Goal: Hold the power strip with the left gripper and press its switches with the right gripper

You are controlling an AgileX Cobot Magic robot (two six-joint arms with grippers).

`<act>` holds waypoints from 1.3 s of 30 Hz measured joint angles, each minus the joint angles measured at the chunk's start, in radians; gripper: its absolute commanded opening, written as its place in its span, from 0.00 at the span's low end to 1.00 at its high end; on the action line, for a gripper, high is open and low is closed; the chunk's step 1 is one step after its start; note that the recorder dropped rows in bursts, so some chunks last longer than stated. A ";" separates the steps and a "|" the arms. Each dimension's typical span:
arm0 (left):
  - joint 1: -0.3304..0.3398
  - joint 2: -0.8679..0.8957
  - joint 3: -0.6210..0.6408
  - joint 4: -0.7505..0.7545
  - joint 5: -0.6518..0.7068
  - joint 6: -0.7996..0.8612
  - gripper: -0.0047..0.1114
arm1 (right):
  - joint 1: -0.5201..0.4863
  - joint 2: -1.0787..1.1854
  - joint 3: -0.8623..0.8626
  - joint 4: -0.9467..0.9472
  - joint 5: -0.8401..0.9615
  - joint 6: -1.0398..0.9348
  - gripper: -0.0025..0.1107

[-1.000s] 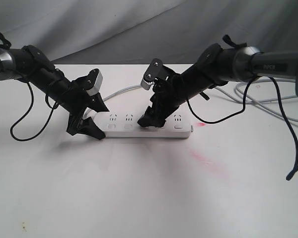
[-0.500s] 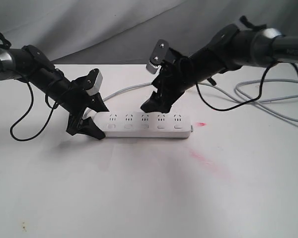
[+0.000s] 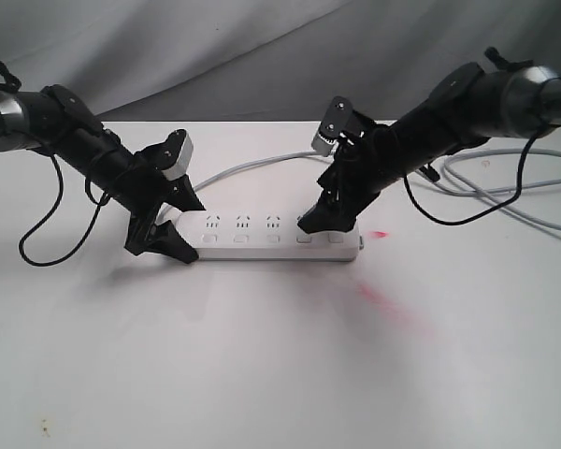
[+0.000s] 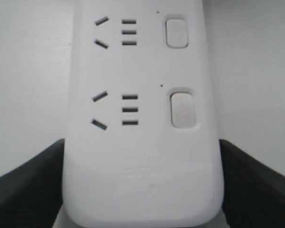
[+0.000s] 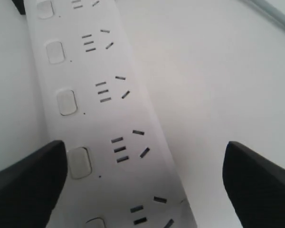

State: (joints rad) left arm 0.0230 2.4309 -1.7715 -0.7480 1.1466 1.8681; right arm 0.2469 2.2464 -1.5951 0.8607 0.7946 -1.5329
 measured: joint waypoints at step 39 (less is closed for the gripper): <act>0.000 0.000 0.000 0.000 0.000 0.000 0.26 | 0.031 0.046 0.012 0.007 -0.078 0.033 0.74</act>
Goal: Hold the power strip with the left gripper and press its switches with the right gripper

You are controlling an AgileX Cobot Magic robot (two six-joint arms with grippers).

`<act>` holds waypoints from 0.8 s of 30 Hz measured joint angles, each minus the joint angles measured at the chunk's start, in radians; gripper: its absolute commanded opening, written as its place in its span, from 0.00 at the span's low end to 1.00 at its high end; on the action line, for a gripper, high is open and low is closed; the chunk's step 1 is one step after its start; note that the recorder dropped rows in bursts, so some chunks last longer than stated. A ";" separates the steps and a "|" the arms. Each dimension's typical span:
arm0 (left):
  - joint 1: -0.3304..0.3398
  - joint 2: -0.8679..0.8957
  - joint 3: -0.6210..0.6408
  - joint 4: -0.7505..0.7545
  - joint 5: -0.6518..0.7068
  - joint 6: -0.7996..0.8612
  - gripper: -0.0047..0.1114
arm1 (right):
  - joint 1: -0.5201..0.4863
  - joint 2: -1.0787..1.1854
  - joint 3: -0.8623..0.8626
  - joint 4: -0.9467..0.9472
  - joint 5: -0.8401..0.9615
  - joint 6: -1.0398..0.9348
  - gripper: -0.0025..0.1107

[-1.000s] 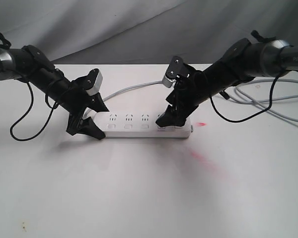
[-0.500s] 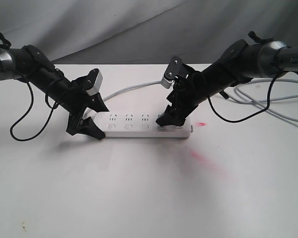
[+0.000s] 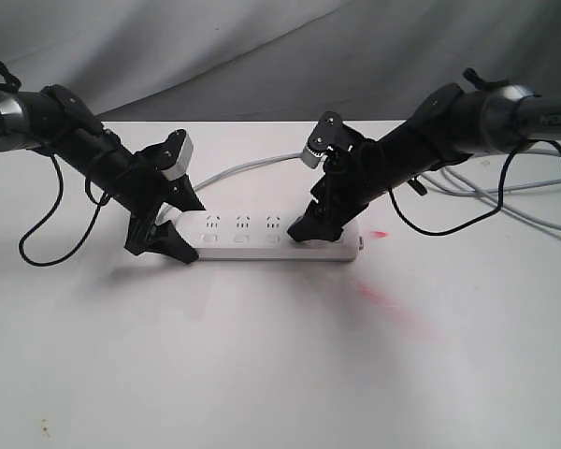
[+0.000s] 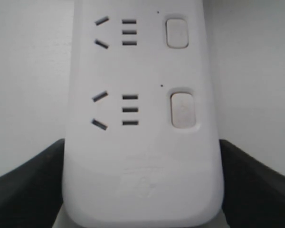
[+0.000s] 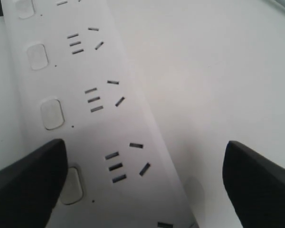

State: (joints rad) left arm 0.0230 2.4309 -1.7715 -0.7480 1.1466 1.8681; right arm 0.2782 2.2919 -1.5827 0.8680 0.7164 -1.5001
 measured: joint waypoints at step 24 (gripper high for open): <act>0.000 0.000 0.000 0.000 0.000 0.000 0.26 | 0.003 -0.009 0.024 -0.058 -0.040 0.097 0.74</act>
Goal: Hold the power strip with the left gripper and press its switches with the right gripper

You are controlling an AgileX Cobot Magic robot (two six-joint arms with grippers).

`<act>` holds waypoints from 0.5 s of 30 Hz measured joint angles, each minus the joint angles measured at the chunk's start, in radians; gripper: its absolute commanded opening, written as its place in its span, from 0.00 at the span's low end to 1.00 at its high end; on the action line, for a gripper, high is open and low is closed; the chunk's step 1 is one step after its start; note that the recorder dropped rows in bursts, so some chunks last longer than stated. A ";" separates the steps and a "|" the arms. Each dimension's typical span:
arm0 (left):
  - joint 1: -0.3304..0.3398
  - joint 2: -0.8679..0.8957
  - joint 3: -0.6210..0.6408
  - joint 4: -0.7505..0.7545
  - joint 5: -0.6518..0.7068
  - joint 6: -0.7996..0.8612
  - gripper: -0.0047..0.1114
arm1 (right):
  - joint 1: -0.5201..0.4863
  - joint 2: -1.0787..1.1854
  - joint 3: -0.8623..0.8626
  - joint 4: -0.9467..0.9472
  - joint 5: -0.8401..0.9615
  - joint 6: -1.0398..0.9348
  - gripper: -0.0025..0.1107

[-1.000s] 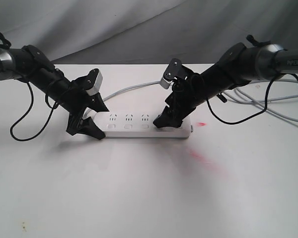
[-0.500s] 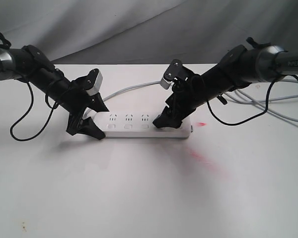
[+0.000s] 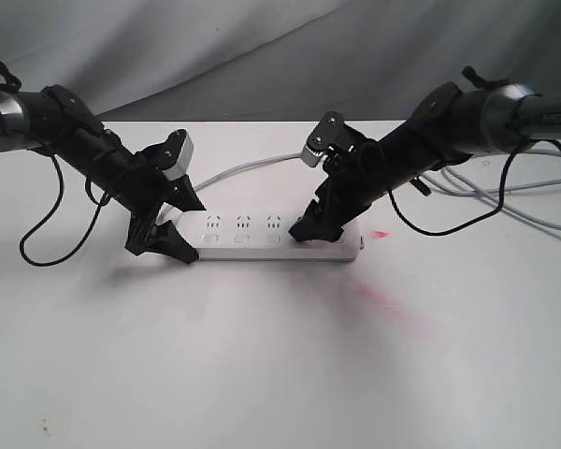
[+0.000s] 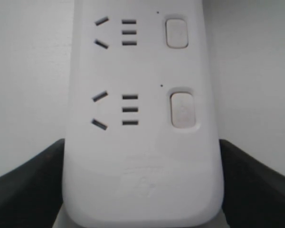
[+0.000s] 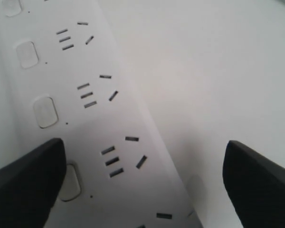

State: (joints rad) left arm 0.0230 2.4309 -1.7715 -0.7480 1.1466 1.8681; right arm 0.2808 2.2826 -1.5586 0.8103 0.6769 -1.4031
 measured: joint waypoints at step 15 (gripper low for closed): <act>0.000 0.000 0.000 -0.002 0.000 0.000 0.26 | 0.008 -0.042 0.057 0.004 -0.088 -0.001 0.74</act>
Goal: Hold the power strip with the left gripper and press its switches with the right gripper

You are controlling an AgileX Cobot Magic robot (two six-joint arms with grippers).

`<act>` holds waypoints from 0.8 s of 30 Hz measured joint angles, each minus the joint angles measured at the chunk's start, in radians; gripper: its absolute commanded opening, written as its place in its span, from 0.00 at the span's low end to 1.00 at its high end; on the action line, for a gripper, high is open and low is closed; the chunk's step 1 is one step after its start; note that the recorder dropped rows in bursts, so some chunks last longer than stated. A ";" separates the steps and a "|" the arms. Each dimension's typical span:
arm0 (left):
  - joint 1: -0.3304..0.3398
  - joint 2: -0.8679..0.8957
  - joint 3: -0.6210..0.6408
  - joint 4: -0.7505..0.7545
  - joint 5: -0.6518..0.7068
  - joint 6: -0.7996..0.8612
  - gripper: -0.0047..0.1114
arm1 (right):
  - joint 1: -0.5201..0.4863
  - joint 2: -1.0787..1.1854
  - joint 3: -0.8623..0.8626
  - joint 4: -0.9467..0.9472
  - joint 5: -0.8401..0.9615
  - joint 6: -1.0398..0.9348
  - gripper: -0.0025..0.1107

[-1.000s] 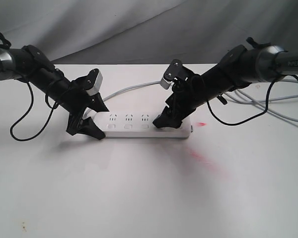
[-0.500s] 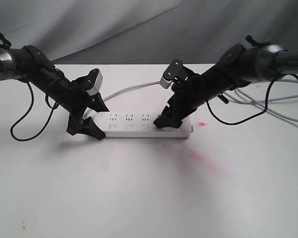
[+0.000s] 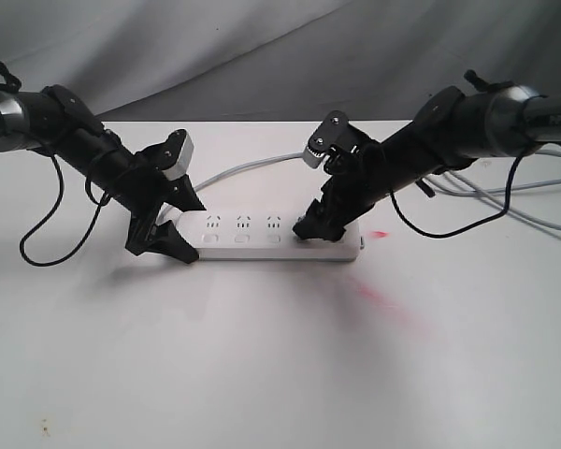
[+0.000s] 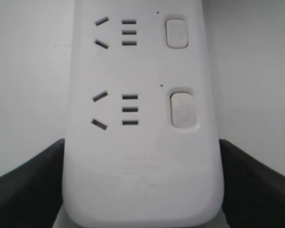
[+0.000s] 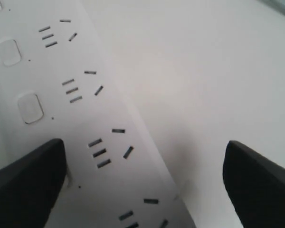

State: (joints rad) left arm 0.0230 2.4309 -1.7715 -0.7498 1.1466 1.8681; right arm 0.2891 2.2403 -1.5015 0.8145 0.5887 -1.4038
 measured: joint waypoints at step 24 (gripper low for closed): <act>0.000 0.000 0.000 0.000 0.000 0.000 0.26 | -0.106 -0.107 0.028 0.031 0.085 -0.115 0.74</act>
State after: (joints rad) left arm 0.0230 2.4309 -1.7715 -0.7495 1.1466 1.8681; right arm 0.1826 2.1330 -1.4738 0.8450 0.6733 -1.5188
